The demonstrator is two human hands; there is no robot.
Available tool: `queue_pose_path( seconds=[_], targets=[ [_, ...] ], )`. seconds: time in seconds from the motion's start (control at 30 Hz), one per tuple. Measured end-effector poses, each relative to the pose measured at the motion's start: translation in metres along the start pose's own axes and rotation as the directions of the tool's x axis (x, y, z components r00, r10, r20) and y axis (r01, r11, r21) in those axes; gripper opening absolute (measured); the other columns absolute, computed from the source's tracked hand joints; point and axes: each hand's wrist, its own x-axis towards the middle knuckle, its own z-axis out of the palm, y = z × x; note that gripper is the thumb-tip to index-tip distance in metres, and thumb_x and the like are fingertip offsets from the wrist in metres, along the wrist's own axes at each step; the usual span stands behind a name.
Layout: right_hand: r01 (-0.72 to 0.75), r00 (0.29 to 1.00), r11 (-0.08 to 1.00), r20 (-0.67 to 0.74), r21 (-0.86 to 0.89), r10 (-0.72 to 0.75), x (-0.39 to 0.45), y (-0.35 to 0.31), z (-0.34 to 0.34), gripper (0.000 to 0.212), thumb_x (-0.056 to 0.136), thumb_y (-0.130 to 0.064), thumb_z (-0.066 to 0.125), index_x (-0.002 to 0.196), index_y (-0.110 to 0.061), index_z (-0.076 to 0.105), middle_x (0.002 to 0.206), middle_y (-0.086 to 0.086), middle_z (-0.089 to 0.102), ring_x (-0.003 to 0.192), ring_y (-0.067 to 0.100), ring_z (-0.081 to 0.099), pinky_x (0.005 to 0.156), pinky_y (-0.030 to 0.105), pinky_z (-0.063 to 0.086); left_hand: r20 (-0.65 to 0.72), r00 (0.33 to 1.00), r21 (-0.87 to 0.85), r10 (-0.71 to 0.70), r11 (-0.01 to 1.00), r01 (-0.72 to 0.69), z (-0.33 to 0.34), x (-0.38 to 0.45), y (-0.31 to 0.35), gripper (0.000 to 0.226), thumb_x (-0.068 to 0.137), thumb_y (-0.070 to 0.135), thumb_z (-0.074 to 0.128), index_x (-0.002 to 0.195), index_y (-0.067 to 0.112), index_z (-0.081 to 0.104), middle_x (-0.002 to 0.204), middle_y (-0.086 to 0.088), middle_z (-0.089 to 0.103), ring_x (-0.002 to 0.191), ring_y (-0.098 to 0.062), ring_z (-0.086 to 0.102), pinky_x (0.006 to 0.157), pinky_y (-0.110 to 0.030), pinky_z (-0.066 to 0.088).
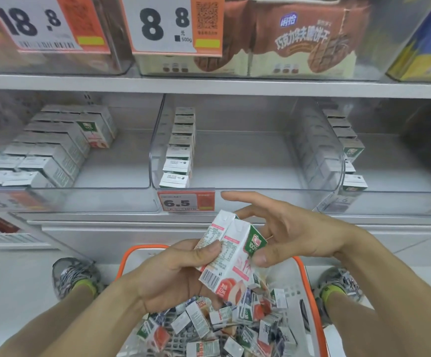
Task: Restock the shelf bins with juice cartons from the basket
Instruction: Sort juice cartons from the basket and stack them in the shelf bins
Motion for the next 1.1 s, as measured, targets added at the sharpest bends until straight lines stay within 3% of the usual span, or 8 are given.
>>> queue_pose_path(
  seconds=[0.27, 0.47, 0.53, 0.57, 0.67, 0.93, 1.0, 1.1],
  targets=[
    [0.123, 0.988, 0.992, 0.096, 0.008, -0.124, 0.023, -0.006, 0.014, 0.053, 0.083, 0.019, 0.066, 0.131, 0.002, 0.049, 0.127, 0.030, 0.052, 0.114, 0.058, 0.053, 0.089, 0.081, 0.037, 0.030, 0.999, 0.035, -0.019, 0.999, 0.018, -0.012, -0.015, 0.012, 0.058, 0.079, 0.036, 0.081, 0.120, -0.001, 0.065, 0.097, -0.021, 0.065, 0.070, -0.025, 0.068, 0.054, -0.031, 0.057],
    [0.280, 0.958, 0.952, -0.103, 0.119, -0.269, 0.057, -0.009, 0.033, 0.052, 0.078, 0.018, 0.068, 0.121, -0.011, 0.058, 0.121, 0.014, 0.059, 0.112, 0.030, 0.060, 0.093, 0.051, 0.051, -0.139, 0.973, 0.120, 0.182, 0.979, -0.165, -0.040, -0.058, 0.046, 0.066, 0.089, 0.048, 0.064, 0.138, 0.006, 0.054, 0.135, -0.036, 0.050, 0.101, -0.041, 0.055, 0.070, -0.038, 0.057],
    [0.324, 0.940, 0.931, -0.168, 0.166, -0.297, 0.073, -0.011, 0.045, 0.052, 0.078, 0.018, 0.067, 0.119, -0.014, 0.059, 0.120, 0.008, 0.061, 0.111, 0.027, 0.060, 0.092, 0.044, 0.054, -0.431, 0.823, 0.359, 0.369, 0.907, -0.219, -0.056, -0.075, 0.055, 0.046, 0.093, 0.038, 0.063, 0.128, 0.009, 0.062, 0.125, -0.030, 0.061, 0.091, -0.037, 0.063, 0.070, -0.037, 0.057],
    [0.349, 0.928, 0.921, -0.196, 0.172, -0.316, 0.082, -0.014, 0.052, 0.052, 0.078, 0.018, 0.068, 0.118, -0.014, 0.059, 0.120, 0.006, 0.062, 0.111, 0.025, 0.061, 0.091, 0.041, 0.055, -0.569, 0.634, 0.545, 0.524, 0.817, -0.187, -0.068, -0.082, 0.057, 0.031, 0.094, 0.029, 0.064, 0.120, 0.014, 0.066, 0.119, -0.022, 0.066, 0.088, -0.030, 0.067, 0.071, -0.035, 0.056],
    [0.417, 0.879, 0.900, -0.308, 0.125, -0.364, 0.112, -0.030, 0.080, 0.051, 0.080, 0.017, 0.070, 0.120, -0.011, 0.056, 0.113, -0.007, 0.067, 0.105, 0.018, 0.066, 0.086, 0.030, 0.055, -0.432, 0.153, 0.896, 0.889, 0.404, 0.184, -0.114, -0.103, 0.066, 0.024, 0.087, 0.027, 0.067, 0.111, 0.026, 0.065, 0.114, -0.001, 0.060, 0.106, -0.022, 0.059, 0.091, -0.036, 0.049],
    [0.299, 0.576, 0.840, -0.617, -0.452, -0.537, 0.231, -0.063, 0.109, 0.052, 0.071, -0.022, 0.083, 0.117, -0.035, 0.062, 0.120, -0.004, 0.053, 0.113, 0.008, 0.054, 0.095, 0.024, 0.049, -0.068, 0.149, 0.864, 0.986, -0.016, 0.504, -0.192, -0.121, 0.060, 0.056, 0.081, 0.015, 0.064, 0.136, 0.009, 0.055, 0.138, -0.021, 0.046, 0.127, -0.043, 0.042, 0.104, -0.057, 0.037],
    [0.123, 0.614, 0.777, -0.568, -0.617, -0.548, 0.261, -0.076, 0.100, 0.052, 0.074, -0.019, 0.081, 0.121, -0.030, 0.061, 0.116, 0.002, 0.057, 0.099, 0.002, 0.046, 0.084, 0.003, 0.035, -0.106, 0.141, 0.853, 0.984, 0.017, 0.522, -0.201, -0.122, 0.059, 0.060, 0.083, 0.017, 0.073, 0.139, 0.012, 0.052, 0.143, -0.018, 0.044, 0.133, -0.041, 0.039, 0.107, -0.057, 0.035],
    [-0.076, 0.727, 0.701, -0.521, -0.709, -0.448, 0.308, -0.097, 0.090, 0.053, 0.077, -0.012, 0.076, 0.126, -0.021, 0.059, 0.127, 0.010, 0.052, 0.106, 0.021, 0.056, 0.078, 0.011, 0.038, -0.161, 0.132, 0.858, 0.978, 0.072, 0.508, -0.208, -0.125, 0.056, 0.065, 0.079, 0.020, 0.080, 0.138, 0.013, 0.053, 0.142, -0.015, 0.046, 0.135, -0.038, 0.037, 0.109, -0.055, 0.033]
  ],
)
